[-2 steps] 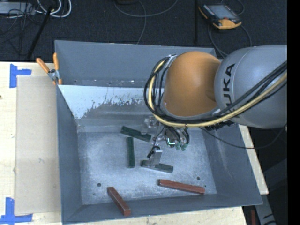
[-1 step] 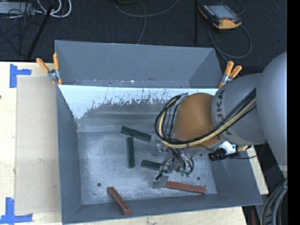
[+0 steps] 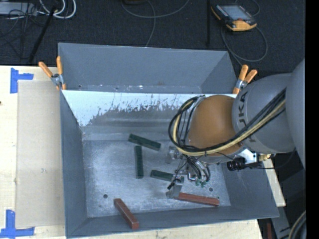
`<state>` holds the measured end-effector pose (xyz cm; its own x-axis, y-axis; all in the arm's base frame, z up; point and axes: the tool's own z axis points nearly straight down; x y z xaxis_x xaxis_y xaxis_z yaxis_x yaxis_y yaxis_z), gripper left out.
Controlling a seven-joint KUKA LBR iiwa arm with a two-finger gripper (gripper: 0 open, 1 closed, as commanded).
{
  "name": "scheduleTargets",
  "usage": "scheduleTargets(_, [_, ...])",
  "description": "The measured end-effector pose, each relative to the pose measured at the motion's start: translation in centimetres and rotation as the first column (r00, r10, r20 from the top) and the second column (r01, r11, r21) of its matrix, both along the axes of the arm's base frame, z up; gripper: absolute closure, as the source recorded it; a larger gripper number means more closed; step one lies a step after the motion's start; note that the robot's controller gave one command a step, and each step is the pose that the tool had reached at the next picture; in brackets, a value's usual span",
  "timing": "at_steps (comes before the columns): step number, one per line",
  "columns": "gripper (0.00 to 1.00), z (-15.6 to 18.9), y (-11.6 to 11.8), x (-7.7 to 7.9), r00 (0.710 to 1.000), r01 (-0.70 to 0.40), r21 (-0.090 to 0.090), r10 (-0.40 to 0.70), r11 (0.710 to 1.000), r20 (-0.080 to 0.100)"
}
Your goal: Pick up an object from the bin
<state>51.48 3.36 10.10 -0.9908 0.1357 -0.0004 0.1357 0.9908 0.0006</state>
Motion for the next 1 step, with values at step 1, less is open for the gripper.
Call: scheduleTargets(1, [0.00,0.59,1.55,-0.26,0.990,0.142,0.000,-0.142,0.990,0.000])
